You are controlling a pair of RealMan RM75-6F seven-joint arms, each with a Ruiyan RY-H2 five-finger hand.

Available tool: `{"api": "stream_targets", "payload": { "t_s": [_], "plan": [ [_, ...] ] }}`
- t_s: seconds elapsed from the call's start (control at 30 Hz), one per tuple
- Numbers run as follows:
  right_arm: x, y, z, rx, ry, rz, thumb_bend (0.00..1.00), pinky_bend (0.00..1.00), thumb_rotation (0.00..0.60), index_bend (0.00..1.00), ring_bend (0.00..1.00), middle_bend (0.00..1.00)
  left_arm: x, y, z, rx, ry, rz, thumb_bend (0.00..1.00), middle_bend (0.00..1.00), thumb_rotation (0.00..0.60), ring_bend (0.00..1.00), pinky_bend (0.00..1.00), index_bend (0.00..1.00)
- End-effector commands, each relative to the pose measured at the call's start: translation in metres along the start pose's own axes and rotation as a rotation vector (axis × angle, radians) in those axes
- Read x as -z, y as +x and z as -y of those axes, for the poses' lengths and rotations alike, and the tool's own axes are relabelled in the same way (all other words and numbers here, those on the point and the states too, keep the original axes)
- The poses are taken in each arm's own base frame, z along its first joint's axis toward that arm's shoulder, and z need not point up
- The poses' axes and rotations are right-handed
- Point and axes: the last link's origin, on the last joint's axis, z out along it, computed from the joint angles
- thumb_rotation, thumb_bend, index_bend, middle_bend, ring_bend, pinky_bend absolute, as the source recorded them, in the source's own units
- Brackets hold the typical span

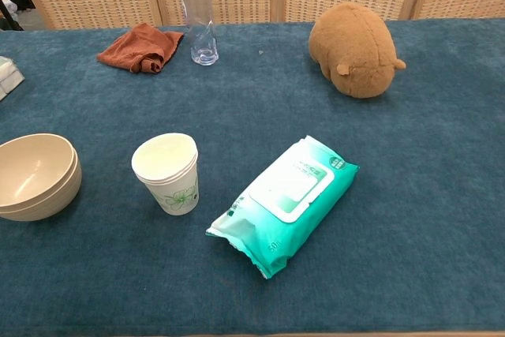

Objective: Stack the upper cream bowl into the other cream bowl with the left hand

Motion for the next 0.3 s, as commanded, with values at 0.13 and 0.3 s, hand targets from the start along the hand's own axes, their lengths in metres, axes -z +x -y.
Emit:
{"api": "stream_targets", "payload": {
  "t_s": [0.13, 0.3],
  "plan": [
    [0.000, 0.001, -0.001, -0.001, -0.005, -0.004, 0.00, 0.00, 0.600, 0.00, 0.00, 0.00, 0.007, 0.036, -0.006, -0.116, 0.329, -0.115, 0.00, 0.00, 0.600, 0.00, 0.00, 0.00],
    [0.000, 0.001, -0.001, 0.000, -0.001, -0.003, 0.00, 0.00, 0.600, 0.00, 0.00, 0.00, 0.007, 0.036, -0.015, -0.103, 0.391, -0.145, 0.00, 0.00, 0.600, 0.00, 0.00, 0.00]
  ]
}}
